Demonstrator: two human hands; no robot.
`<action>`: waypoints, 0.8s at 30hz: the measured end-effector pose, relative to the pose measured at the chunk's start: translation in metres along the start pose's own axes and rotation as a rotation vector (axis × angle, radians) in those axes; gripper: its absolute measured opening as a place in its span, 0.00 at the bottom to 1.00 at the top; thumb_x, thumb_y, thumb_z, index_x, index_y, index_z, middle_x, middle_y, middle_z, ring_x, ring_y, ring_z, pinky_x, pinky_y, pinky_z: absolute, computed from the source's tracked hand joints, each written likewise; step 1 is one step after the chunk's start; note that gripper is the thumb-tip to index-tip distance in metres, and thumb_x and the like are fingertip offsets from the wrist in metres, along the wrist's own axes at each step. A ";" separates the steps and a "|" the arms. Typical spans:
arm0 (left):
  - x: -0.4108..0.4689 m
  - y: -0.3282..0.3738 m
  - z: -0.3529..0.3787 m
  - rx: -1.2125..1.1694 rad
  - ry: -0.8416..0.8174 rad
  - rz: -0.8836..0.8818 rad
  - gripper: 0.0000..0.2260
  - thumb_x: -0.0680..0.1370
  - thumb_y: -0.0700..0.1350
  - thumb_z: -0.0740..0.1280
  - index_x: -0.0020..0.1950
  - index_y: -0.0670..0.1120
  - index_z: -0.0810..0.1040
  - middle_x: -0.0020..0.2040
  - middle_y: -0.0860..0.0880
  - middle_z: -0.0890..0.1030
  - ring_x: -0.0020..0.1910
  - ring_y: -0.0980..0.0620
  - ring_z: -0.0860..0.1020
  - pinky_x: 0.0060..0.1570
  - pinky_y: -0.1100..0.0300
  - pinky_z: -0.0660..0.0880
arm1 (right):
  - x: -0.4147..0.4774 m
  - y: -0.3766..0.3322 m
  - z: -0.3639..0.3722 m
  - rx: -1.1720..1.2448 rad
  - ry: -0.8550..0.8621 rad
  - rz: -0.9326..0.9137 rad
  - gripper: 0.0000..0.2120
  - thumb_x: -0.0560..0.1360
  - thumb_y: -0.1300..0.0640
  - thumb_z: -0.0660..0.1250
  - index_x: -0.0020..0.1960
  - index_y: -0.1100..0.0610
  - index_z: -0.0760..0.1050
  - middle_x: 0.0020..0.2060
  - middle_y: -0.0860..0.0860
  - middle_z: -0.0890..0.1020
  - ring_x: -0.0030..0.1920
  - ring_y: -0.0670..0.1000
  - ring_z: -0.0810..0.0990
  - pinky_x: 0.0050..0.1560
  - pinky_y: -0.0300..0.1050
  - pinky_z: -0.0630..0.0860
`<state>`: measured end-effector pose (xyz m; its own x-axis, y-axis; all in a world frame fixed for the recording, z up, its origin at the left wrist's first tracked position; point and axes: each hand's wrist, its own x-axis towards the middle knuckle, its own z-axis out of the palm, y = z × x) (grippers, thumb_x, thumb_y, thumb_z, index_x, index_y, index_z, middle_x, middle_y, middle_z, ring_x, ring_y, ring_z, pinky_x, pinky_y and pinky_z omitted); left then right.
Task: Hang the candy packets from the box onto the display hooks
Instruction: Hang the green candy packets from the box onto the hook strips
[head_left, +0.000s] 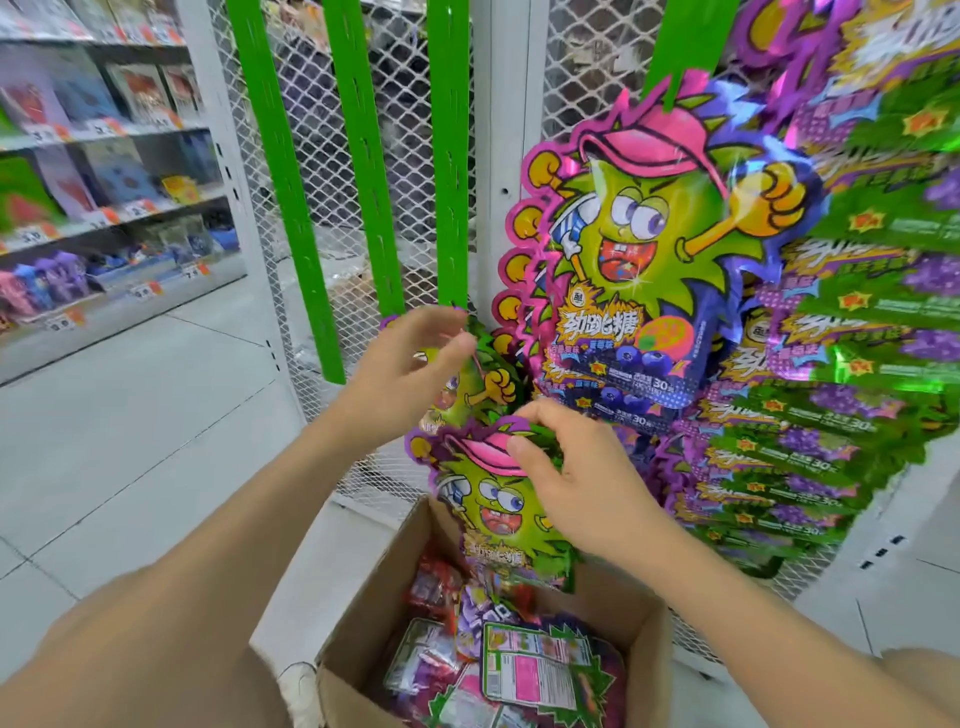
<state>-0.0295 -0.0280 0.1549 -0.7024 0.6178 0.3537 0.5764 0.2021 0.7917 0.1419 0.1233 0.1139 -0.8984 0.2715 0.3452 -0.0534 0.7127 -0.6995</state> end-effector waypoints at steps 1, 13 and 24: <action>0.013 -0.004 0.001 0.050 0.101 -0.004 0.17 0.85 0.50 0.68 0.73 0.48 0.76 0.67 0.51 0.80 0.65 0.56 0.79 0.65 0.52 0.76 | 0.003 -0.001 0.002 -0.023 -0.022 0.004 0.03 0.84 0.51 0.66 0.56 0.48 0.77 0.31 0.49 0.78 0.27 0.48 0.70 0.33 0.45 0.66; 0.060 -0.008 -0.001 -0.084 0.263 -0.001 0.12 0.77 0.50 0.78 0.57 0.49 0.82 0.48 0.49 0.84 0.48 0.49 0.82 0.48 0.51 0.79 | 0.032 -0.025 0.002 -0.373 -0.056 -0.092 0.04 0.85 0.48 0.58 0.58 0.46 0.68 0.46 0.44 0.74 0.44 0.52 0.77 0.44 0.55 0.76; 0.027 0.026 -0.057 -0.307 0.119 -0.210 0.08 0.84 0.47 0.65 0.48 0.51 0.83 0.48 0.46 0.84 0.43 0.49 0.82 0.48 0.60 0.79 | 0.073 -0.062 0.003 -0.137 0.145 -0.349 0.14 0.82 0.54 0.71 0.66 0.50 0.73 0.56 0.47 0.84 0.55 0.53 0.83 0.55 0.57 0.80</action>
<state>-0.0575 -0.0493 0.2139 -0.8458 0.4910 0.2086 0.2755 0.0672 0.9589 0.0784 0.0972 0.1807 -0.7652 0.0793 0.6389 -0.2773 0.8550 -0.4383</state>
